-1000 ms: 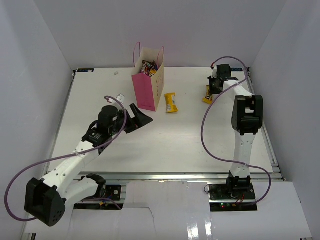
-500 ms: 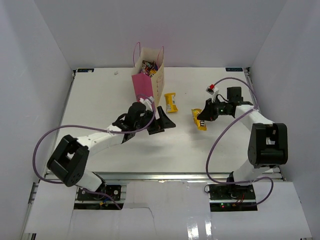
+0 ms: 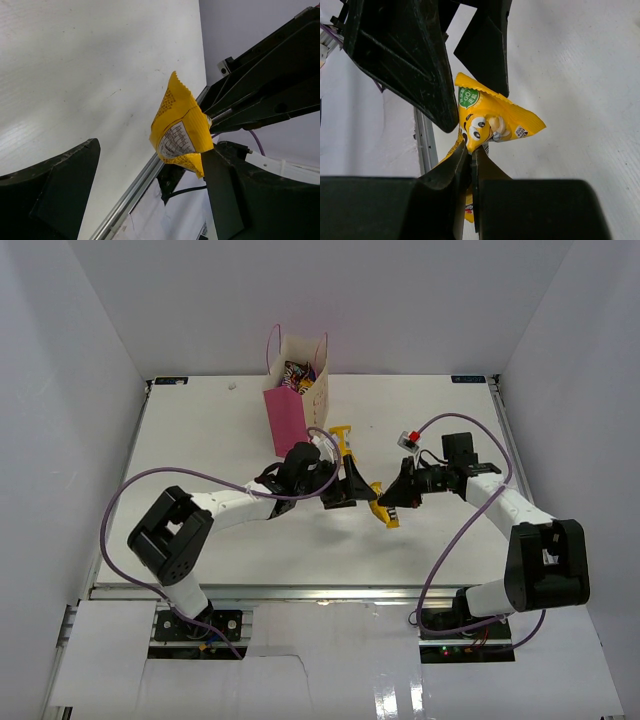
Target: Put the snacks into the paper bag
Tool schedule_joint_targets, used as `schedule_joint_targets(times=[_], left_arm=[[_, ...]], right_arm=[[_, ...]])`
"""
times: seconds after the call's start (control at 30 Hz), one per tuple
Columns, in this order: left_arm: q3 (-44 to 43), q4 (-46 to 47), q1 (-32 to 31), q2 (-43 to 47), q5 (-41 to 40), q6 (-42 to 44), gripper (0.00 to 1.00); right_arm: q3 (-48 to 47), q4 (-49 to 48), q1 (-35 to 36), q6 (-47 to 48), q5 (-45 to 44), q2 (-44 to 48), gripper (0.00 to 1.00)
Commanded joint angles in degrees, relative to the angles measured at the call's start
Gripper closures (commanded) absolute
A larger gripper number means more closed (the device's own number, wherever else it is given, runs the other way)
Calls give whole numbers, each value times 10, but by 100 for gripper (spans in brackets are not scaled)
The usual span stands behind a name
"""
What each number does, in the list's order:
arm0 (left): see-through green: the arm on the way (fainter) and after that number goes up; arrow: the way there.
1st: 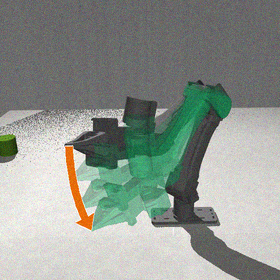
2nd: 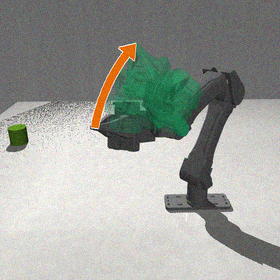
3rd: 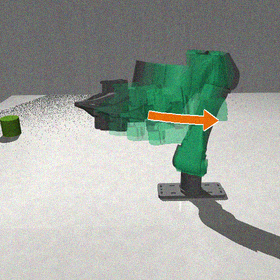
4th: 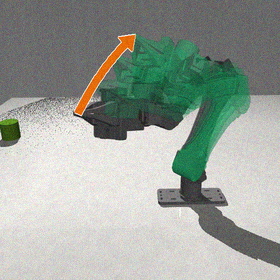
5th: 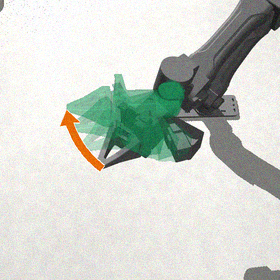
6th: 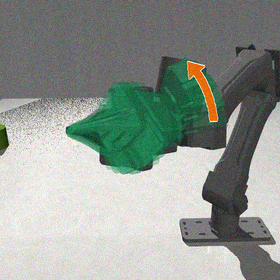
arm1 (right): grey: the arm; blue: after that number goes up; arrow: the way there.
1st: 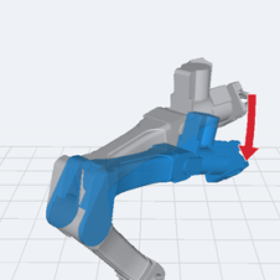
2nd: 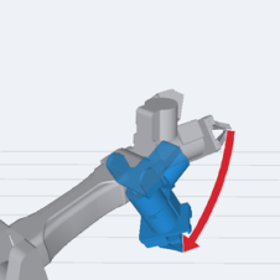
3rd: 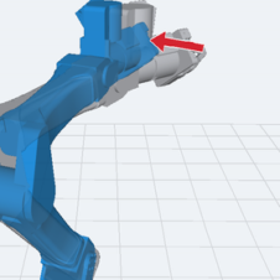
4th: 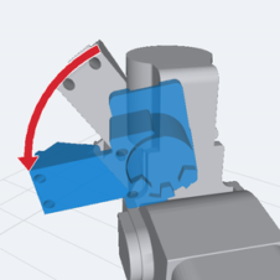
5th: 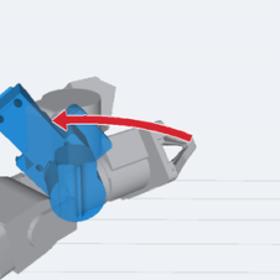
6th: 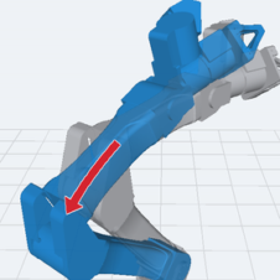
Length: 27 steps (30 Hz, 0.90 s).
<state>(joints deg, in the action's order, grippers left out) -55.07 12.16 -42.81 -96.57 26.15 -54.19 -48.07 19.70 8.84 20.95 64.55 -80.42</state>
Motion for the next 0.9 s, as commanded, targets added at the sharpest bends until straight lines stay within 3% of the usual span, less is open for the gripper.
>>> schedule_joint_targets(times=[0.0,0.13,0.4,0.87], left_arm=[[-20,32,-9,-5,21,-9,9],[-20,44,-11,-9,21,-15,11],[-20,72,-11,-15,40,-26,43],[3,108,-10,17,22,-86,32]], right_arm=[[3,-32,12,-24,26,11,92],[4,-37,24,-33,26,9,92],[8,-41,29,-36,39,11,90],[8,-30,30,-18,48,18,89]])
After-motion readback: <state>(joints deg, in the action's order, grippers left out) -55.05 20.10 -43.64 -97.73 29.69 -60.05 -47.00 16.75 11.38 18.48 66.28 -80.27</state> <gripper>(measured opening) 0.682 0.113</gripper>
